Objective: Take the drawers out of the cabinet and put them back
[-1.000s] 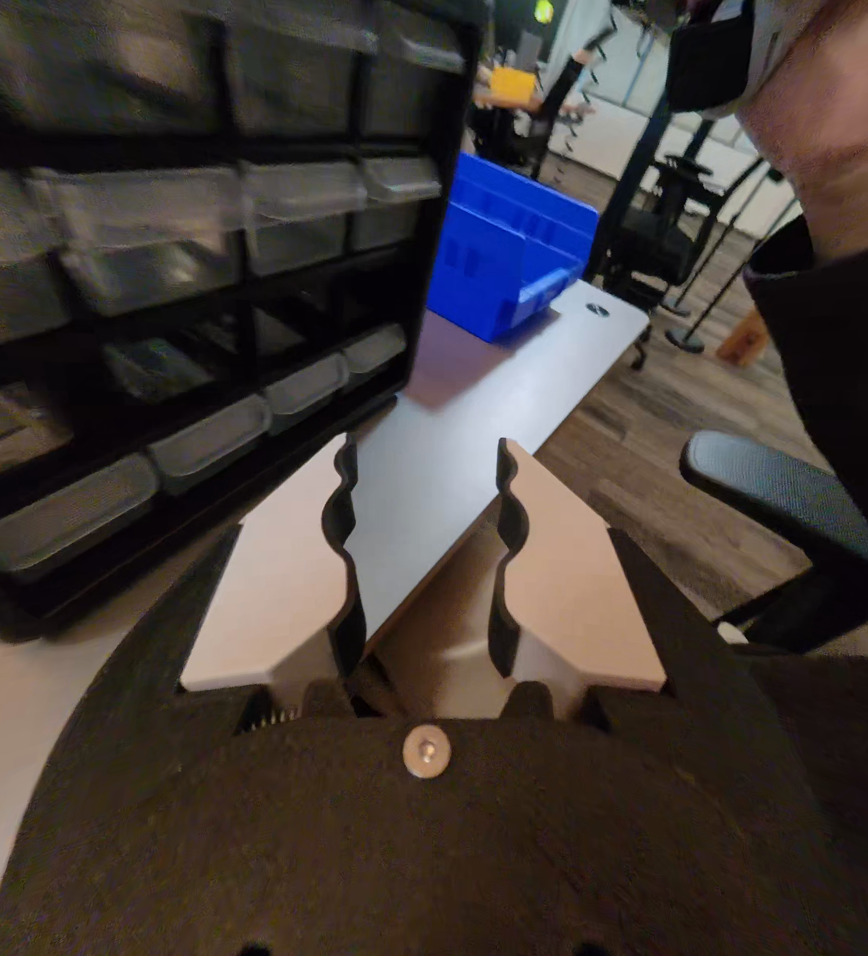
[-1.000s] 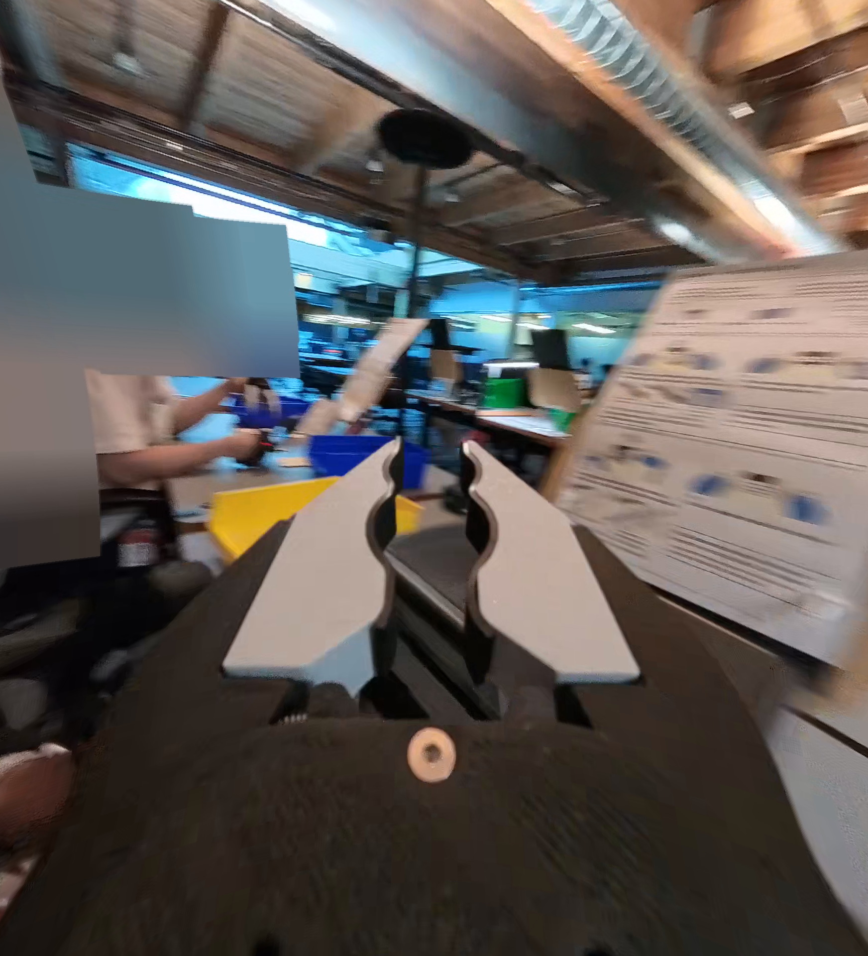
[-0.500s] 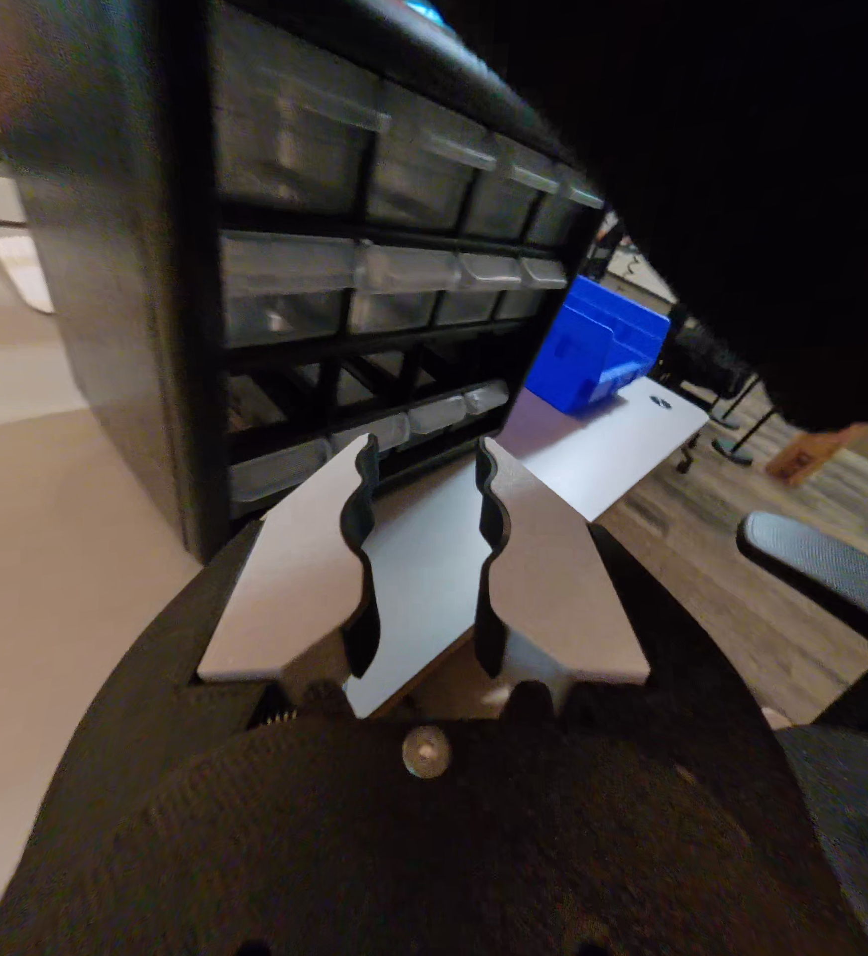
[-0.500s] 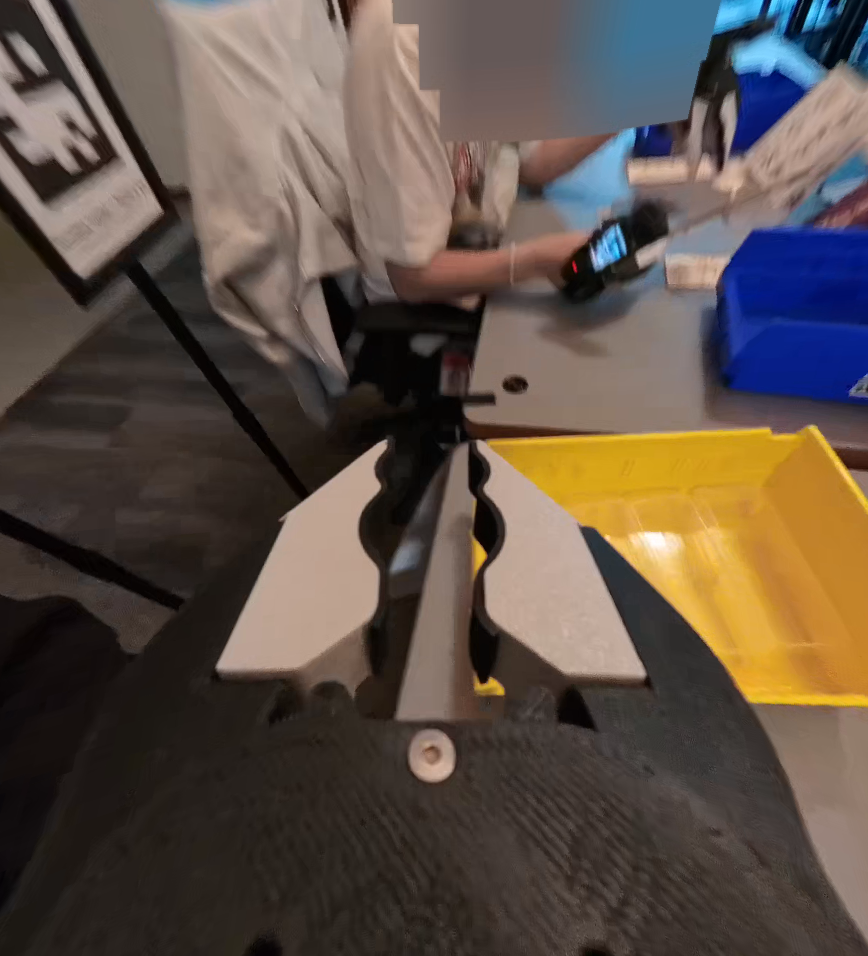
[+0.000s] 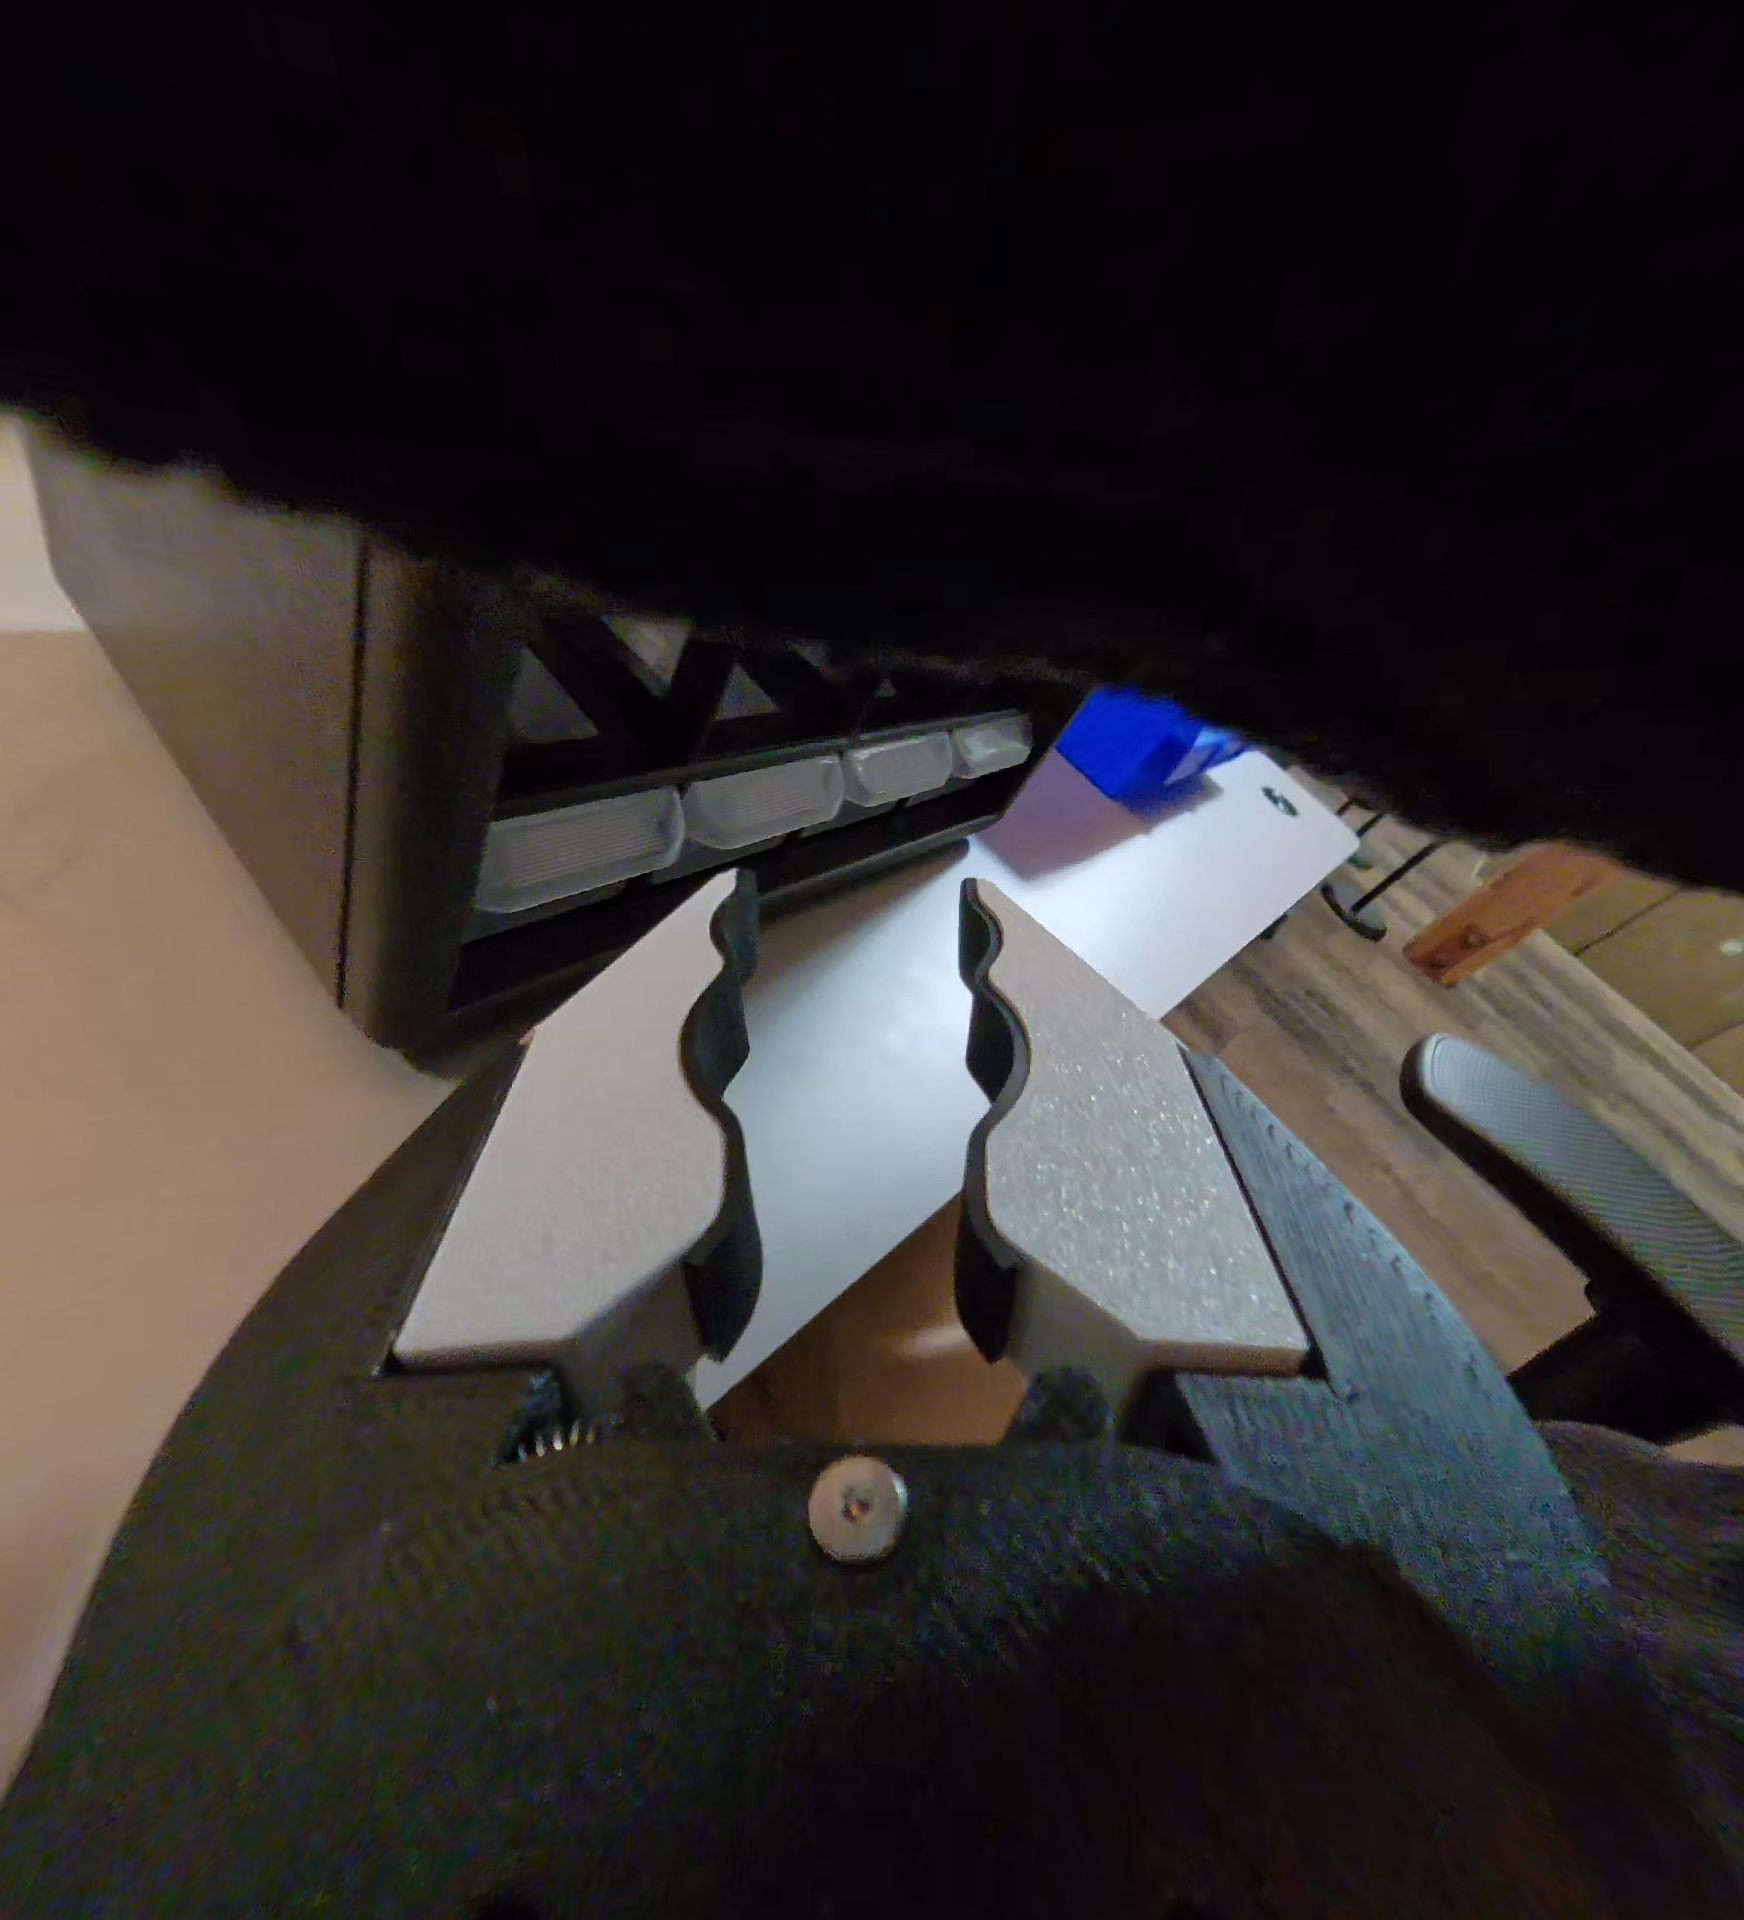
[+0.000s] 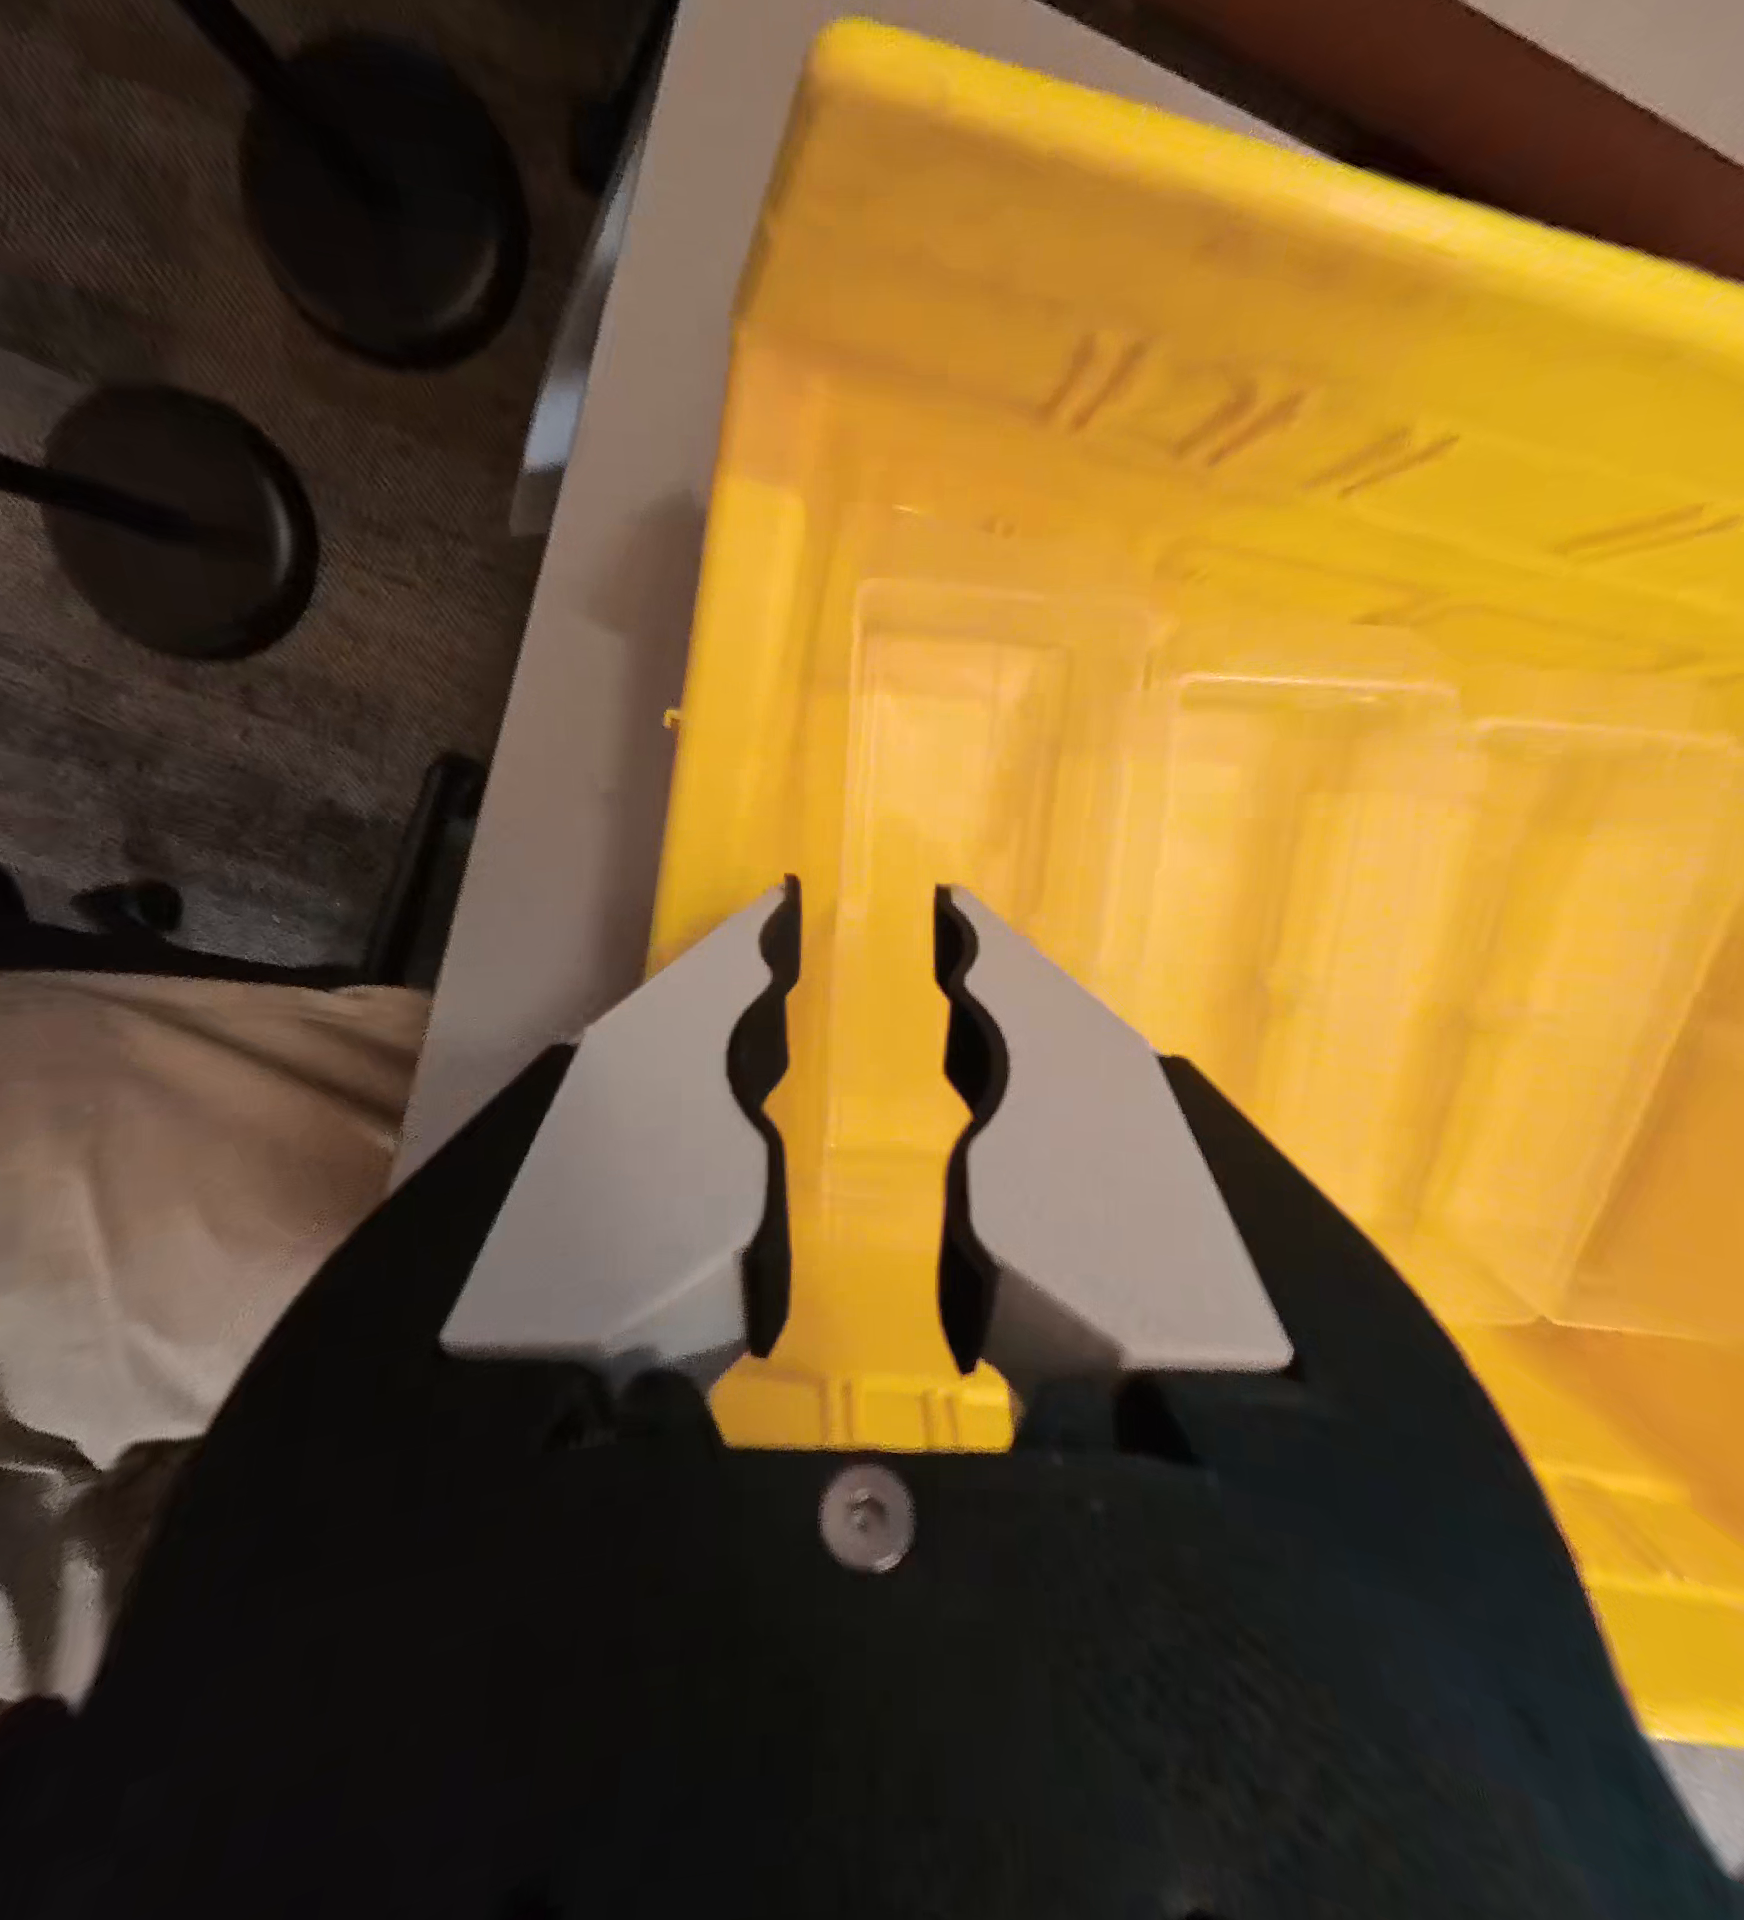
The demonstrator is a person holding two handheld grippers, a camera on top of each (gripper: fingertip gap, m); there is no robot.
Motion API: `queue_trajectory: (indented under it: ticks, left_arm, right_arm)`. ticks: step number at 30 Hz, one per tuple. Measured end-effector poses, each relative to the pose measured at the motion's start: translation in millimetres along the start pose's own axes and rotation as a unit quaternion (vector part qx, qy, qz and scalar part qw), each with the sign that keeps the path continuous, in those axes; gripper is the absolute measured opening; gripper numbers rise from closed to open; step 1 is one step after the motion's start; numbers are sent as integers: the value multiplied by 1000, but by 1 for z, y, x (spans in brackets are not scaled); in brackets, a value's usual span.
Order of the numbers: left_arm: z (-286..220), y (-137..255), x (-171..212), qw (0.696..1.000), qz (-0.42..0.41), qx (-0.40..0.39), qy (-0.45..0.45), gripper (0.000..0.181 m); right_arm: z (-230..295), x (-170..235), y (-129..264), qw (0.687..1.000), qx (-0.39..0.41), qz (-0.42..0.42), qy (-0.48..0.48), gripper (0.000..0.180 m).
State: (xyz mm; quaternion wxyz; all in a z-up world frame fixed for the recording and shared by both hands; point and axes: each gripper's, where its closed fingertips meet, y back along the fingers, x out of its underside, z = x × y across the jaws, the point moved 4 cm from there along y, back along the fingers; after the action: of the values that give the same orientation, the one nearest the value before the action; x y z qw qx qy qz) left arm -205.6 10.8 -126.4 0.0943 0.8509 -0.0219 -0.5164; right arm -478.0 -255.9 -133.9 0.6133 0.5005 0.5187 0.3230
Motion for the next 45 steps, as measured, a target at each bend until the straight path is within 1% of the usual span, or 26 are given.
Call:
queue_trajectory:
  ticks: [2, 5, 8, 10, 12, 14, 17, 19, 21, 23, 25, 27, 29, 31, 33, 35, 37, 41, 43, 45]
  left_arm:
    - [5, 2, -2, 1000, -9, 2, 27, 36]
    - [11, 4, -4, 998, -21, 5, 66, 36]
    - [17, 5, -5, 996, -27, 0, 89, 37]
    - [20, 7, -6, 995, -32, -1, 96, 37]
    - [20, 8, -7, 994, -36, 1, 100, 37]
    - [20, 9, -9, 994, -45, 2, 100, 38]
    - [18, 11, -13, 994, -59, 5, 91, 40]
    - [16, 15, -18, 994, -75, 7, 80, 43]
    - [13, 23, -29, 991, -115, 10, 70, 54]
    - [14, 37, -43, 983, -176, -4, 56, 66]
    - [14, 58, -63, 967, -253, -27, 29, 77]
    - [13, 80, -81, 950, -308, -51, -13, 87]
    - [8, 101, -100, 933, -351, -62, -49, 90]
    - [-4, 115, -119, 922, -378, -44, -76, 93]
    - [-28, 122, -133, 917, -384, 1, -110, 97]
    - [-57, 120, -137, 915, -370, 47, -153, 99]
    - [-79, 113, -135, 918, -351, 59, -177, 99]
    - [-118, 107, -121, 908, -358, 108, -187, 64]
    - [-129, 101, -114, 907, -355, 109, -197, 63]
    - [-138, 94, -107, 913, -337, 114, -200, 60]
  right_arm:
    - [0, 1, -5, 1000, 7, 14, 21, 21]
    - [2, 2, -14, 999, -5, 36, 23, 17]
    - [4, 10, -25, 997, -14, 71, 25, 1]
    - [5, 10, -21, 997, -13, 64, 37, 0]
    - [6, 6, -3, 998, -9, 43, 52, 0]
    - [7, 2, 27, 998, -5, 13, 58, 0]
    - [15, -1, 85, 996, -6, -50, 76, 0]
    - [29, 6, 128, 989, -7, -96, 109, 0]
    - [47, 22, 171, 980, -6, -142, 139, 0]
    - [64, 47, 211, 974, 10, -167, 152, 0]
    - [82, 79, 245, 970, 36, -178, 164, 0]
    - [105, 112, 276, 968, 53, -185, 163, 0]
    - [130, 143, 300, 966, 64, -193, 158, 0]
    - [160, 170, 318, 966, 60, -201, 150, 0]
    - [189, 193, 327, 967, 55, -208, 138, 0]
    - [215, 211, 329, 967, 52, -215, 125, 0]
    - [237, 228, 325, 968, 49, -219, 114, 0]
    - [268, 257, 314, 968, 48, -230, 83, 0]
    - [278, 268, 311, 965, 35, -255, 55, 1]
    - [285, 279, 306, 960, 14, -280, 7, 3]
